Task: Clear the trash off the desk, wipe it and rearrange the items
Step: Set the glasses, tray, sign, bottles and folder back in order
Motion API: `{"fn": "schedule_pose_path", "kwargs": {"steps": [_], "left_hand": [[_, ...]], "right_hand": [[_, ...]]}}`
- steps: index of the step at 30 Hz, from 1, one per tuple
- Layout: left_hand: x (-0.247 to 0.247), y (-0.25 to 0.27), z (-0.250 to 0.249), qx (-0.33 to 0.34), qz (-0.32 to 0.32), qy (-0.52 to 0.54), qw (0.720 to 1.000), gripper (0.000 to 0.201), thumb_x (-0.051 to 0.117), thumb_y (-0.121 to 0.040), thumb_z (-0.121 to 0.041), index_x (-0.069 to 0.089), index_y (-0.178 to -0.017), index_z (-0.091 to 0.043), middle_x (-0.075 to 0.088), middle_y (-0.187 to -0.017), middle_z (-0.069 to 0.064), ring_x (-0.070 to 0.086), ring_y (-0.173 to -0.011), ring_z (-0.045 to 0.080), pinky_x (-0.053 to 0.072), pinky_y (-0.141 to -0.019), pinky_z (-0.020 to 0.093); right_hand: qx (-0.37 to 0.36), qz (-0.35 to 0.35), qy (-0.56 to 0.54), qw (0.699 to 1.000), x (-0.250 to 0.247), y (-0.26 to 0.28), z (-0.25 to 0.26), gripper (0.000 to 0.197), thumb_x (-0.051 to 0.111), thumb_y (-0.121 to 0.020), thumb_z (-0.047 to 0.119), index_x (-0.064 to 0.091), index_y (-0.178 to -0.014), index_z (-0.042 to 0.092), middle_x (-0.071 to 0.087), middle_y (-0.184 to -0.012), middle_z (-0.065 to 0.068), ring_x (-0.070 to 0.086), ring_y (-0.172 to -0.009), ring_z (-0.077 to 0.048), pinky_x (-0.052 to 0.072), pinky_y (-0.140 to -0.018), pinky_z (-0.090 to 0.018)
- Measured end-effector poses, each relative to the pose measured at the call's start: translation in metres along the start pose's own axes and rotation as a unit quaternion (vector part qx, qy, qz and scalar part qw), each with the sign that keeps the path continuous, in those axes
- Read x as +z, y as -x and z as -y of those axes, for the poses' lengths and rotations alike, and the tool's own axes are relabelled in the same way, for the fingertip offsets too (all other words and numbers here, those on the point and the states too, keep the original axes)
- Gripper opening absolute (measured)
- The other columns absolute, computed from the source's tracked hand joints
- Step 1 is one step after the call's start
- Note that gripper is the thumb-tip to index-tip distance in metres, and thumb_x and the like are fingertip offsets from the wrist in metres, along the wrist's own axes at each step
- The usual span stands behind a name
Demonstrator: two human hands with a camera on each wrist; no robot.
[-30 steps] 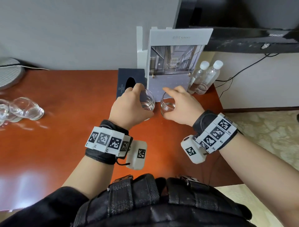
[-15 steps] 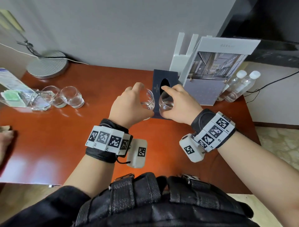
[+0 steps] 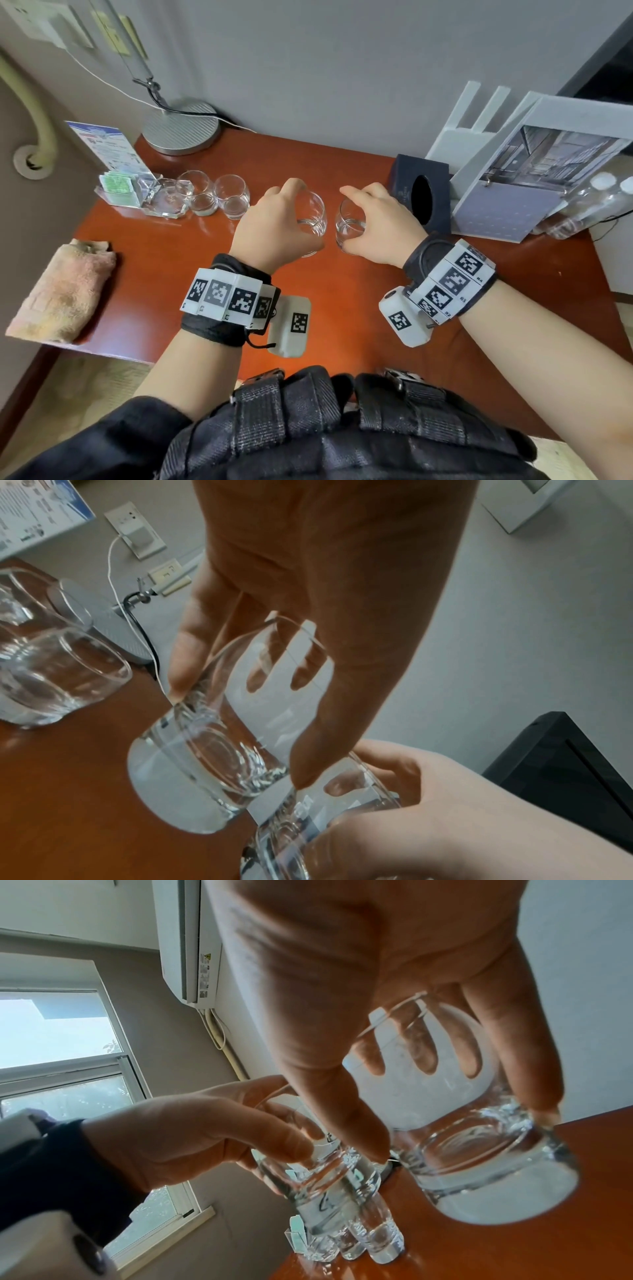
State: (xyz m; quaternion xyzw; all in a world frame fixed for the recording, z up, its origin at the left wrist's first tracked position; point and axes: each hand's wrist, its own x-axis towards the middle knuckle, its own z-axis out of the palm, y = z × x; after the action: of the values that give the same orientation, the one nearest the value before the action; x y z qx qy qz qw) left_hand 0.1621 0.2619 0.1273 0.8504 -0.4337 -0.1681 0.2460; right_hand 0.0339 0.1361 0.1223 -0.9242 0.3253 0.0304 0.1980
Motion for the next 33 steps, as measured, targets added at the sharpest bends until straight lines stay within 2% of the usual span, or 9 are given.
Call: {"fn": "schedule_pose_path", "kwargs": {"steps": [4,8,14,16,22,27,33], "left_hand": [[-0.017,0.0,0.024,-0.001,-0.007,-0.009,1.0,0.07,0.074,-0.062,-0.035,0.043,-0.124,-0.026,0.056,-0.105,0.0,0.058,-0.09,0.023,0.05,-0.075,0.033],[-0.03,0.001,0.04,-0.008,-0.009,-0.012,1.0,0.072,0.075,-0.062,-0.034,0.043,-0.125,-0.025,0.055,-0.107,0.0,0.058,-0.09,0.021,0.046,-0.071,0.029],[-0.038,0.005,0.054,-0.037,-0.022,-0.002,0.999,0.073,0.075,-0.06,-0.036,0.042,-0.124,-0.027,0.056,-0.112,0.001,0.059,-0.099,0.021,0.051,-0.079,0.036],[-0.037,0.007,0.056,-0.05,-0.026,0.006,0.998,0.074,0.075,-0.058,-0.035,0.041,-0.124,-0.028,0.057,-0.113,0.0,0.06,-0.1,0.02,0.053,-0.081,0.037],[-0.03,0.017,0.046,-0.091,-0.037,0.002,0.995,0.074,0.075,-0.062,-0.032,0.041,-0.128,-0.026,0.052,-0.108,-0.001,0.056,-0.092,0.021,0.046,-0.073,0.029],[-0.024,0.024,0.042,-0.124,-0.055,0.004,0.991,0.077,0.074,-0.061,-0.031,0.041,-0.13,-0.028,0.055,-0.117,-0.003,0.057,-0.097,0.02,0.045,-0.075,0.026],[-0.023,0.03,0.04,-0.149,-0.068,-0.006,0.986,0.071,0.074,-0.06,-0.03,0.043,-0.124,-0.026,0.056,-0.107,0.001,0.058,-0.091,0.025,0.048,-0.073,0.03]], "right_hand": [[-0.01,-0.004,0.007,1.0,0.007,-0.013,0.025,0.083,0.07,-0.075,0.033,0.028,-0.146,0.032,0.037,-0.136,0.001,0.049,-0.114,-0.021,0.048,-0.082,-0.032],[-0.02,-0.006,0.008,1.0,0.011,-0.023,0.045,0.083,0.07,-0.075,0.033,0.028,-0.146,0.032,0.038,-0.135,0.001,0.049,-0.115,-0.022,0.047,-0.082,-0.031],[-0.046,0.013,0.017,0.999,0.014,-0.032,0.062,0.083,0.069,-0.075,0.032,0.027,-0.146,0.031,0.037,-0.136,0.0,0.049,-0.113,-0.022,0.049,-0.083,-0.033],[-0.056,0.021,0.018,0.998,0.014,-0.034,0.063,0.083,0.069,-0.075,0.032,0.027,-0.146,0.031,0.037,-0.136,0.001,0.049,-0.112,-0.021,0.048,-0.08,-0.03],[-0.092,0.041,0.029,0.995,0.012,-0.041,0.054,0.082,0.069,-0.075,0.031,0.027,-0.146,0.031,0.037,-0.136,0.001,0.049,-0.112,-0.021,0.048,-0.081,-0.032],[-0.122,0.059,0.032,0.99,0.011,-0.045,0.05,0.083,0.069,-0.074,0.033,0.027,-0.146,0.032,0.036,-0.136,0.001,0.05,-0.111,-0.021,0.049,-0.083,-0.033],[-0.142,0.071,0.034,0.987,0.011,-0.047,0.049,0.083,0.069,-0.074,0.033,0.027,-0.146,0.032,0.037,-0.135,0.001,0.051,-0.11,-0.022,0.049,-0.084,-0.034]]}}
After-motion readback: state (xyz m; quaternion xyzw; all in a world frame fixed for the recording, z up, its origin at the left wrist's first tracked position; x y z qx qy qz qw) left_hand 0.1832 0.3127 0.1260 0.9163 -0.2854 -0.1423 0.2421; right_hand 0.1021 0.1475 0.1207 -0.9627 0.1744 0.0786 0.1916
